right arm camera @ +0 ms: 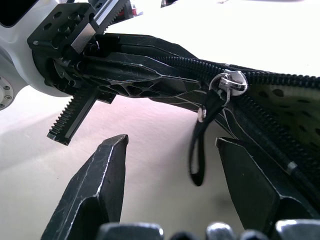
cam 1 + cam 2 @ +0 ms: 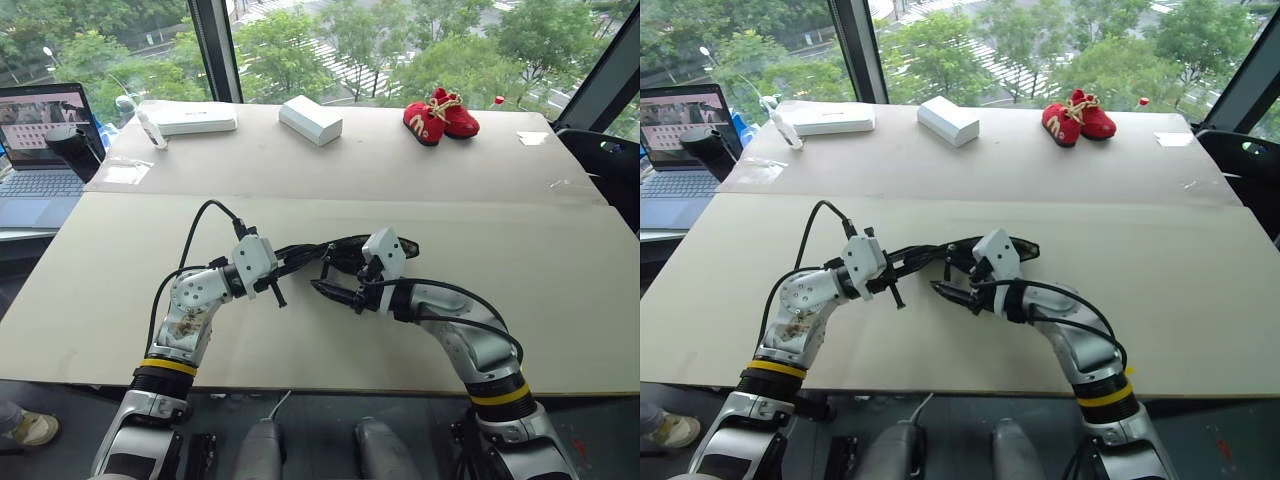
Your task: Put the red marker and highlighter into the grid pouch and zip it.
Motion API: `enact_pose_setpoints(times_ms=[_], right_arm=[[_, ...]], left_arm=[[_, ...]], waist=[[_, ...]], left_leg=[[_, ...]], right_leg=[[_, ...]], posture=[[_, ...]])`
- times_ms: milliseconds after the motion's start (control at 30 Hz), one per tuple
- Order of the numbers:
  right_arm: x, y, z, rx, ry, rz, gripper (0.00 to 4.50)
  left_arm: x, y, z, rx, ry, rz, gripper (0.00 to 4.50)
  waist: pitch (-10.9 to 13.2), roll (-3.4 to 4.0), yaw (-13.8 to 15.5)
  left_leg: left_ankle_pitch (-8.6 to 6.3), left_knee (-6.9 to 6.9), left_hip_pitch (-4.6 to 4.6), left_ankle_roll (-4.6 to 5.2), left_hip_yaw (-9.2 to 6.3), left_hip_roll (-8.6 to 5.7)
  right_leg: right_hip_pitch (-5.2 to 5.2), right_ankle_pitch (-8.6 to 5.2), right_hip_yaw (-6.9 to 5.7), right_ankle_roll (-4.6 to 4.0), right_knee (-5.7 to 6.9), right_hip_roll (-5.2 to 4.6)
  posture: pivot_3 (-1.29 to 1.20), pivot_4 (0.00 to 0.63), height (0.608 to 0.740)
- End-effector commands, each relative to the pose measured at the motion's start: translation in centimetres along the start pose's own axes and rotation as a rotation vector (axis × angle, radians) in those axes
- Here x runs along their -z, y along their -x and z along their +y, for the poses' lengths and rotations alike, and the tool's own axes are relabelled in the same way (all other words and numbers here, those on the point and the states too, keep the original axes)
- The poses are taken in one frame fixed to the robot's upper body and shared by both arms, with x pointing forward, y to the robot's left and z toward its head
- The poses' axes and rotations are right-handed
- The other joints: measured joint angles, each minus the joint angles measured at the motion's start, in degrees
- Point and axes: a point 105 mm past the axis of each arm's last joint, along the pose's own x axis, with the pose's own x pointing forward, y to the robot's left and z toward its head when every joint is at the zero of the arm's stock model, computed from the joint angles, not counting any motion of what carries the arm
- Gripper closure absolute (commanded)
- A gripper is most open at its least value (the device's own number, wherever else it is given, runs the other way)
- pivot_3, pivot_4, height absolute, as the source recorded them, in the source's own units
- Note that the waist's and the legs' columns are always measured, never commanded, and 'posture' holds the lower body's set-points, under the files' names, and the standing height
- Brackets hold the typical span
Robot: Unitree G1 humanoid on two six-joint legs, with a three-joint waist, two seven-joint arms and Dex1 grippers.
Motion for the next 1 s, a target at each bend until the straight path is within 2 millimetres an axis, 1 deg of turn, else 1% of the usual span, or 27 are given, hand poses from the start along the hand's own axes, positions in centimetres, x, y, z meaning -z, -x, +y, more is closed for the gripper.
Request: enact_pose_setpoints(times_ms=[33,100,200,267,300,333,367,400,433,533,733,767,900,1000], right_arm=[[-1.4,-0.4,-0.3,0.005,0.028,-0.042,1.33],[-1.6,-0.8,-0.2,0.003,0.034,-0.050,1.33],[-2.0,-1.5,-0.9,0.046,0.031,-0.060,1.33],[-2.0,-1.5,-1.3,0.062,0.038,-0.061,1.84],[-2.0,-1.4,-1.2,0.057,0.037,-0.061,2.01],[-2.0,-1.2,-1.2,0.051,0.035,-0.061,2.45],[-2.0,-1.1,-1.1,0.047,0.035,-0.061,2.66],[-1.9,-0.9,-1.1,0.044,0.033,-0.058,3.17],[-1.9,-0.7,-1.2,0.040,0.034,-0.055,3.37],[-1.8,-0.2,-1.2,0.031,0.038,-0.048,4.47],[-1.7,0.5,-1.7,0.060,0.049,-0.036,4.49],[-1.6,0.7,-2.0,0.078,0.048,-0.028,4.49],[-1.3,2.9,-4.0,0.148,0.079,0.014,4.49],[-1.6,5.3,-5.8,0.215,0.135,0.054,4.49]], left_arm=[[-1.0,-0.2,0.6,-0.015,-0.031,-0.031,4.50],[-1.0,-0.2,0.6,-0.014,-0.030,-0.032,4.50],[-1.1,-0.2,0.6,-0.014,-0.030,-0.033,4.50],[-1.1,-0.2,0.6,-0.014,-0.029,-0.032,4.50],[-1.0,-0.2,0.6,-0.015,-0.029,-0.032,4.50],[-1.0,-0.2,0.6,-0.016,-0.029,-0.031,4.50],[-1.0,-0.2,0.6,-0.016,-0.029,-0.031,4.50],[-1.0,-0.1,0.6,-0.017,-0.029,-0.030,4.50],[-1.0,-0.1,0.6,-0.018,-0.030,-0.029,4.50],[-0.9,-0.1,0.6,-0.019,-0.030,-0.028,4.50],[-0.9,-0.1,0.6,-0.019,-0.032,-0.030,4.50],[-1.0,-0.1,0.6,-0.018,-0.032,-0.031,4.50],[-0.9,-0.2,0.6,-0.017,-0.033,-0.030,4.50],[-0.9,-0.1,0.6,-0.015,-0.033,-0.027,4.50]], waist=[[0.0,0.00,0.0],[0.0,0.00,0.0],[0.0,0.00,0.0],[0.0,0.00,0.0],[0.0,0.00,0.1],[0.0,0.00,0.1],[0.0,0.00,0.2],[0.0,0.00,0.1],[0.0,0.00,0.1],[0.0,0.00,0.1],[0.0,0.00,0.0],[0.0,0.00,0.0],[0.0,0.00,0.1],[0.0,0.00,0.3]], left_leg=[[0.00,0.00,0.00,0.00,0.00,0.00],[0.00,0.00,0.01,0.00,0.00,0.00],[0.00,0.00,0.00,0.00,0.00,0.00],[0.00,0.00,0.01,0.00,0.00,0.00],[0.00,0.00,0.00,0.00,0.00,0.00],[0.00,0.00,-0.01,0.00,0.00,0.00],[0.00,0.00,-0.01,0.00,0.00,0.00],[0.00,0.00,-0.02,0.00,0.00,-0.01],[0.00,0.00,-0.03,0.00,0.00,0.00],[0.00,0.00,-0.02,0.00,0.00,0.00],[0.00,0.00,-0.02,0.00,0.00,0.00],[0.00,0.00,-0.02,0.00,0.00,0.00],[0.00,0.00,-0.03,0.00,0.00,0.00],[0.00,0.00,-0.03,0.00,0.01,-0.01]], right_leg=[[0.00,0.00,0.00,0.00,0.00,0.00],[0.00,0.00,0.00,0.00,0.00,0.00],[-0.01,0.00,0.00,0.00,0.00,0.00],[-0.01,0.00,0.00,0.00,0.01,0.00],[-0.01,0.00,0.00,0.00,0.01,0.00],[-0.01,0.00,-0.01,0.00,0.00,0.00],[-0.01,0.00,-0.01,0.00,-0.02,0.00],[-0.01,0.00,-0.01,0.00,-0.03,-0.01],[-0.01,0.00,-0.01,0.00,-0.04,-0.01],[-0.01,0.00,-0.01,0.00,-0.03,-0.01],[-0.01,0.00,-0.01,0.00,-0.03,0.00],[-0.01,0.00,-0.01,0.00,-0.04,0.00],[0.00,0.00,-0.01,0.00,-0.04,-0.01],[0.01,0.00,0.00,0.00,-0.09,-0.01]], posture=[[0.00,0.150,0.729],[0.00,0.150,0.729],[0.00,0.150,0.729],[0.00,0.150,0.729],[0.00,0.150,0.729],[0.00,0.150,0.729],[0.00,0.150,0.729],[0.00,0.150,0.729],[0.00,0.150,0.729],[0.00,0.150,0.729],[0.00,0.150,0.729],[0.00,0.150,0.729],[0.00,0.150,0.729],[0.00,0.150,0.729]])
